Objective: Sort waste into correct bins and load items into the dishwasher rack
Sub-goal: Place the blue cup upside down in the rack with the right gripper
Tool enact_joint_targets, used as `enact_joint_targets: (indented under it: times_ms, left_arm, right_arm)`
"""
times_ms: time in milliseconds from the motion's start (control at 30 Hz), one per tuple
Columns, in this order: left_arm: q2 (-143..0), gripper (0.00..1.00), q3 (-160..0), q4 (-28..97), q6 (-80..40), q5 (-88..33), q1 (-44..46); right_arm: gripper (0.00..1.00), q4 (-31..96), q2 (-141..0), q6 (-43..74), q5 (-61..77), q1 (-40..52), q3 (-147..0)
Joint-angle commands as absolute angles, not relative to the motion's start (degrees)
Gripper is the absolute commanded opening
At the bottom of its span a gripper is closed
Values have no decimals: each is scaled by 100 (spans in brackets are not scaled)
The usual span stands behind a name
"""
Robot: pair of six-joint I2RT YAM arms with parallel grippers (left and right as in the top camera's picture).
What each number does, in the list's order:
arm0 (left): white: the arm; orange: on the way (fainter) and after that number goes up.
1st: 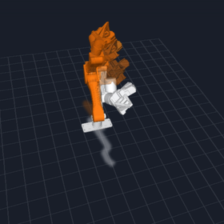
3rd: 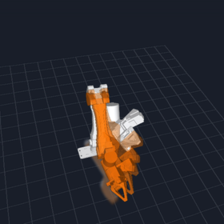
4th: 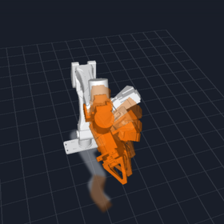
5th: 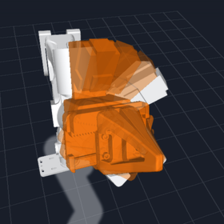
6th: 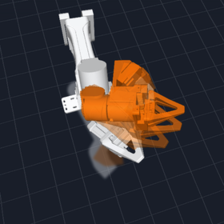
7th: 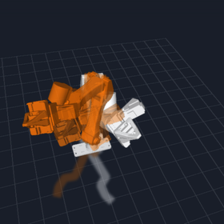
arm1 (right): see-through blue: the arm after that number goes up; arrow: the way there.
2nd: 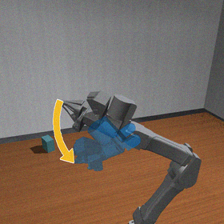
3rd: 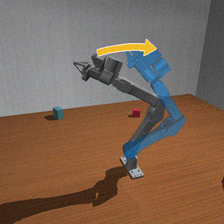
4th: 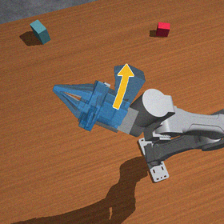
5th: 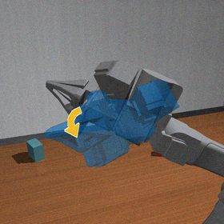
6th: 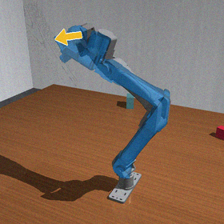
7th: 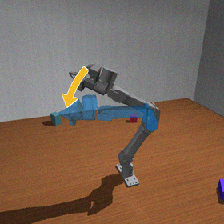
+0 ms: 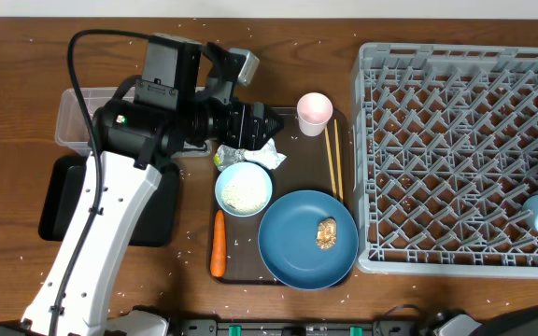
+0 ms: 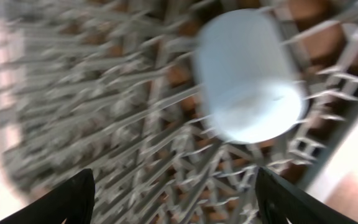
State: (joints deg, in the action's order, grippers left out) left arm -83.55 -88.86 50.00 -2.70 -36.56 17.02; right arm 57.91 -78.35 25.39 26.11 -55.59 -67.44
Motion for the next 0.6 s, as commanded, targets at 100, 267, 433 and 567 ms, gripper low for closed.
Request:
enact_joint_targets:
  times_ms: [100,267,433,567]
  left_arm:
    - [-8420,72,-8984,4792,-106,-2456,2023]
    - [-8696,68,-8980,4842,-108,-1835,2287]
    - [-8733,66,-8980,4869,-108,-1835,2294]
    - [-8724,66,-8980,4976,-106,-1835,2290]
  right_arm:
    - [71,6125,-6639,1704,3155,-4772,-6873]
    - [45,6418,-6187,1949,1063,-3946,-6864]
    - [30,6396,-6442,2722,-64,-3909,-6740]
    - [5,6191,-6978,3000,-202,-4018,-6726]
